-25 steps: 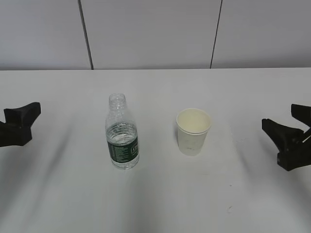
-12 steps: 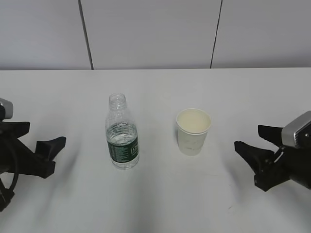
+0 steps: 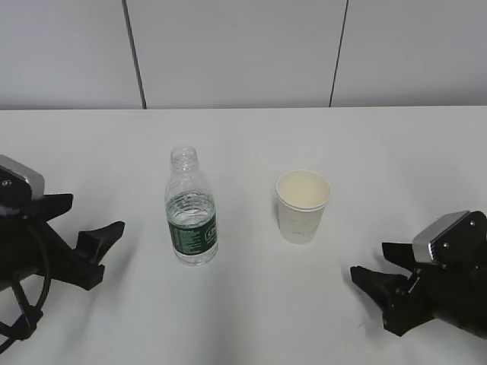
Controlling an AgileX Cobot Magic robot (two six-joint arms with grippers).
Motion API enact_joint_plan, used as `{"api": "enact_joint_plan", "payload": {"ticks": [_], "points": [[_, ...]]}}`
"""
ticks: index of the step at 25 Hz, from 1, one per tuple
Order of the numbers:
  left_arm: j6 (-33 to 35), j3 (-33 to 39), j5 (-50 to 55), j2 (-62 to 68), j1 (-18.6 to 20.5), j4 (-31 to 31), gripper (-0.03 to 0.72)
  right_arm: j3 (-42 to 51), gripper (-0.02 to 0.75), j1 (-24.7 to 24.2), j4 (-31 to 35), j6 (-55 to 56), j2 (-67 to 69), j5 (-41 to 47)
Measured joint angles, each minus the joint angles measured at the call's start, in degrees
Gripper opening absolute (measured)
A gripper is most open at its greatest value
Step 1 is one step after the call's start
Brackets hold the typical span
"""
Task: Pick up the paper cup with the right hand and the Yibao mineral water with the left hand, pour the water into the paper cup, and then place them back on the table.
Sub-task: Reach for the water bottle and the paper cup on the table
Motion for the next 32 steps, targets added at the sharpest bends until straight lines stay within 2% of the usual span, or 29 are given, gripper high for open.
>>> {"api": "enact_joint_plan", "payload": {"ticks": [3, 6, 9, 14, 24, 32], "points": [[0.00, -0.02, -5.36, 2.94, 0.00, 1.01, 0.552, -0.97, 0.559, 0.00, -1.91, 0.00, 1.47, 0.00], [0.00, -0.21, -10.37, 6.87, 0.00, 1.98, 0.551, -2.96, 0.630, 0.00, -3.82, 0.00, 2.50, -0.13], [-0.23, -0.46, -12.60, 10.64, 0.00, 3.72, 0.551, -4.75, 0.661, 0.00, -5.27, 0.00, 3.25, -0.13], [-3.55, -0.57, -12.93, 12.42, 0.00, 6.77, 0.551, -7.79, 0.666, 0.00, -7.19, 2.15, 3.40, -0.13], [-3.55, -0.57, -13.06, 12.48, 0.00, 8.41, 0.551, -13.47, 0.666, 0.00, -10.64, 4.09, 3.65, -0.13], [-3.55, -0.57, -13.06, 12.48, 0.00, 9.18, 0.551, -18.02, 0.666, 0.00, -12.85, 6.35, 10.05, -0.28]]}}
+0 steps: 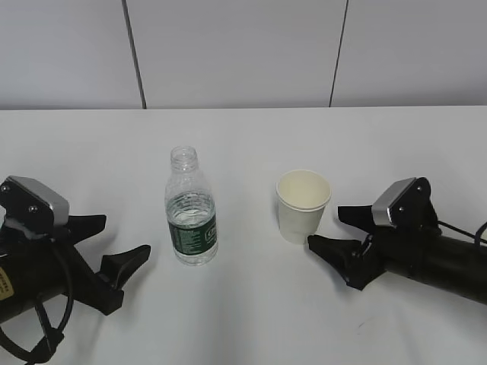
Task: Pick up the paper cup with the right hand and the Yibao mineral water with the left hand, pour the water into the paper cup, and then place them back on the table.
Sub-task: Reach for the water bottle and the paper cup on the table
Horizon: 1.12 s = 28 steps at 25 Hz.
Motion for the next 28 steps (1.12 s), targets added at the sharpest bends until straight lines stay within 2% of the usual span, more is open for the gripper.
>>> {"api": "enact_joint_plan", "payload": {"ticks": [24, 28], "points": [[0.00, 0.00, -0.10, 0.00, 0.00, 0.38, 0.550, -10.64, 0.666, 0.00, -7.94, 4.08, 7.51, -0.04], [0.00, 0.00, -0.10, 0.00, 0.00, 0.40, 0.550, -12.29, 0.666, 1.27, -8.10, 4.08, 7.64, -0.04]]}}
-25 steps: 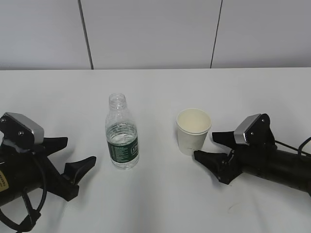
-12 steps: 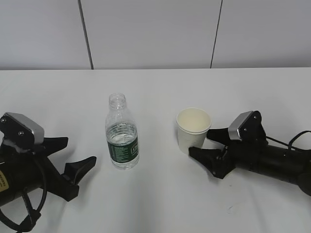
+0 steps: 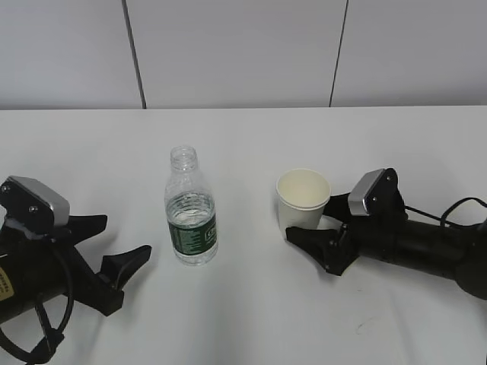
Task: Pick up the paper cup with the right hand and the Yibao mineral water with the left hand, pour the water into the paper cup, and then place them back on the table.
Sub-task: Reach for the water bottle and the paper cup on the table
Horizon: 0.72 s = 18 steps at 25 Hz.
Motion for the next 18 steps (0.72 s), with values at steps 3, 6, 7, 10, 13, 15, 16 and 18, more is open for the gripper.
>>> {"api": "enact_joint_plan", "payload": {"ticks": [3, 6, 7, 10, 13, 15, 16, 18], "points": [[0.00, 0.00, 0.00, 0.00, 0.00, 0.05, 0.550, -1.15, 0.666, 1.87, 0.34, 0.00, 0.11, 0.00], [0.00, 0.00, 0.00, 0.00, 0.00, 0.05, 0.550, -1.65, 0.665, 2.73, 2.51, 0.00, 0.11, 0.00], [0.00, 0.00, 0.00, 0.00, 0.00, 0.05, 0.550, -1.65, 0.665, 2.73, 3.18, 0.00, 0.11, 0.00], [0.00, 0.00, 0.00, 0.00, 0.00, 0.05, 0.550, -1.65, 0.656, 2.73, 3.89, 0.00, 0.11, 0.00], [0.00, 0.00, 0.00, 0.00, 0.00, 1.02, 0.550, -1.65, 0.609, 2.73, 3.48, 0.04, 0.11, 0.00], [0.00, 0.00, 0.00, 0.00, 0.00, 2.42, 0.550, -1.65, 0.564, 2.73, 3.35, 0.04, 0.11, 0.00], [0.00, 0.00, 0.00, 0.00, 0.00, 3.28, 0.550, -1.65, 0.550, 2.73, 3.35, 0.04, 0.11, 0.00], [0.00, 0.00, 0.00, 0.00, 0.00, 4.84, 0.550, -1.65, 0.531, 2.73, 3.27, 0.04, 0.11, 0.00]]}}
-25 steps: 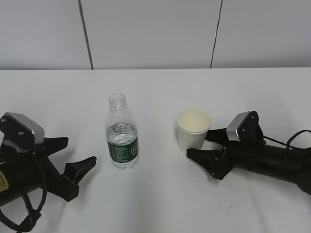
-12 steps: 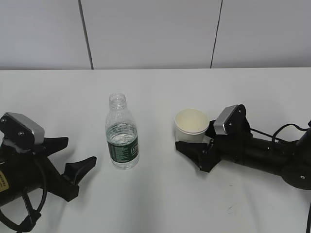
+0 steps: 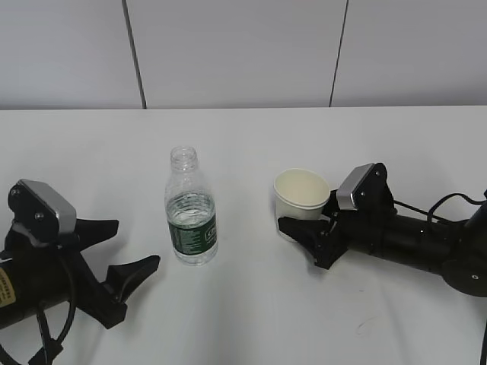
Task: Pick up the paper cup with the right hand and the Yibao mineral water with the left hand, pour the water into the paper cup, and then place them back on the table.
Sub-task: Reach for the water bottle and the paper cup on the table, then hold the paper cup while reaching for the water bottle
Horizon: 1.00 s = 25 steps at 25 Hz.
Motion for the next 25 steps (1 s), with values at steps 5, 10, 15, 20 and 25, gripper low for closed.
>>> {"api": "enact_joint_plan", "payload": {"ticks": [5, 10, 15, 20, 25], "points": [[-1.20, -0.01, 0.00, 0.00, 0.00, 1.87, 0.550, 0.00, 0.526, 0.00, 0.00, 0.00, 0.00, -0.09], [-2.90, -1.67, -0.01, 0.00, 0.00, 4.91, 0.550, 0.00, 0.524, 0.00, -0.13, 0.00, 0.00, -0.09], [-9.12, -4.60, -0.05, 0.02, 0.00, 8.36, 0.561, 0.00, 0.524, 0.00, -0.28, 0.00, 0.00, -0.09], [-10.57, -7.78, -0.20, 0.73, 0.00, 11.75, 0.583, 0.00, 0.524, 0.00, -0.38, 0.00, 0.00, -0.09], [-12.65, -11.11, -0.05, 3.91, 0.00, 14.27, 0.586, 0.00, 0.524, 0.00, -0.38, 0.00, 0.00, -0.09]]}}
